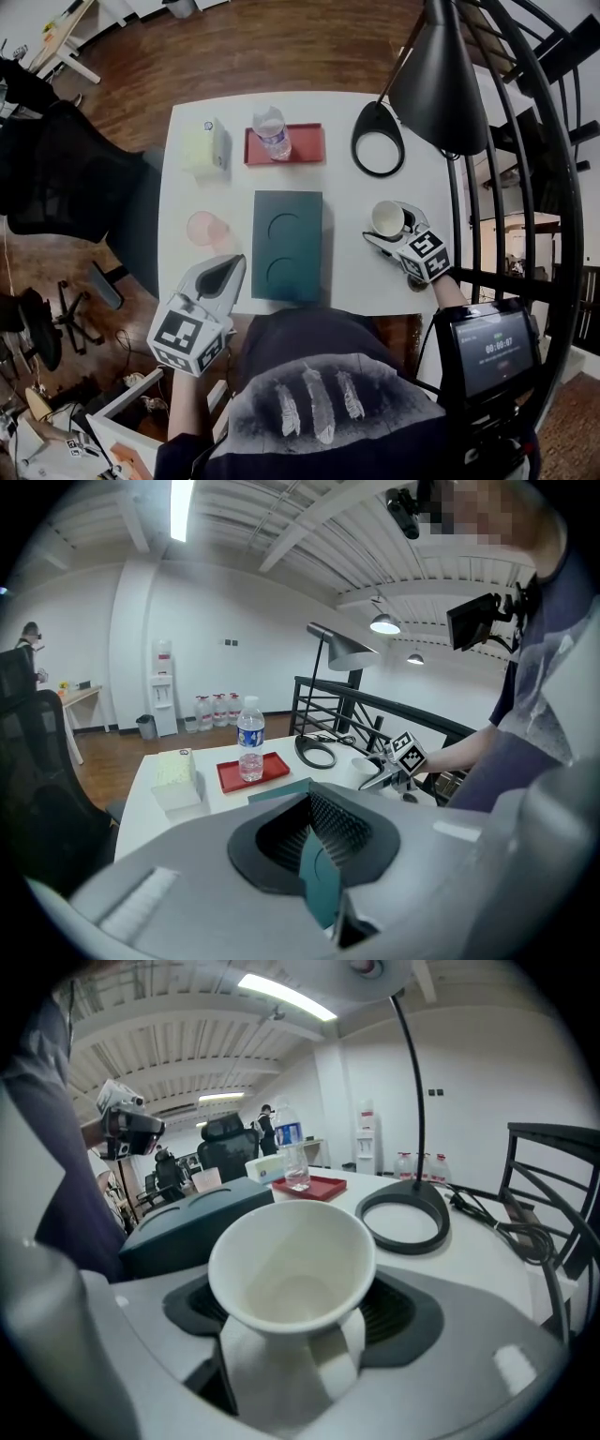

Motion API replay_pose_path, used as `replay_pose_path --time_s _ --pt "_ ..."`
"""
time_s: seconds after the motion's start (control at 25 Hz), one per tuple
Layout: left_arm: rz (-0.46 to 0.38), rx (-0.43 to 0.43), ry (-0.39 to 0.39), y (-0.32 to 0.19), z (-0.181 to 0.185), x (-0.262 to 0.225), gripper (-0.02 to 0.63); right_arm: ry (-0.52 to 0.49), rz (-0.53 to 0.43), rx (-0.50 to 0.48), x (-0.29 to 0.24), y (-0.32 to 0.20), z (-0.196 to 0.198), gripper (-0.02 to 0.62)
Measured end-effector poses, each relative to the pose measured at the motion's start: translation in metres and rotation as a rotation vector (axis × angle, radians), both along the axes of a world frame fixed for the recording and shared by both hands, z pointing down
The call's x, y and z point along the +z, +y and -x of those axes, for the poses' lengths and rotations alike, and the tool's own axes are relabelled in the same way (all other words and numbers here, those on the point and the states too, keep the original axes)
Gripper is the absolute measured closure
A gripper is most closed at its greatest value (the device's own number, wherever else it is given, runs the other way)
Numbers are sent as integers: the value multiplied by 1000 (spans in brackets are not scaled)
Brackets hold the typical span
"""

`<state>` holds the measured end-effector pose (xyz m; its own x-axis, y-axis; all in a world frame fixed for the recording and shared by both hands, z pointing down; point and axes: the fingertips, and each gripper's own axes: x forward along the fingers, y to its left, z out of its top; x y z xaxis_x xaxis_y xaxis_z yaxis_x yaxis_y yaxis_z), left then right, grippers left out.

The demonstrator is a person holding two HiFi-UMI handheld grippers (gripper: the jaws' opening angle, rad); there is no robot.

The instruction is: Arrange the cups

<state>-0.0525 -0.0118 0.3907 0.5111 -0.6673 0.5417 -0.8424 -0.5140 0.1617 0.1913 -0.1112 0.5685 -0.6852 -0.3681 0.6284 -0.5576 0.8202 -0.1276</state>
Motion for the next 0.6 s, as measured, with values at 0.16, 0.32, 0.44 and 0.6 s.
replay_pose_path --time_s 0.16,0.32,0.44,0.6 --pt "-5 1 13 -1 2 1 591 -53 -36 12 -28 -9 11 186" --pt "-12 0 20 0 6 2 591 -124 -124 -61 -82 -12 42 186" --pt "-20 -4 28 1 9 1 591 -172 -180 -140 -124 -7 75 186" --pt "-30 -16 44 5 20 0 591 -217 -217 -232 -166 4 119 186"
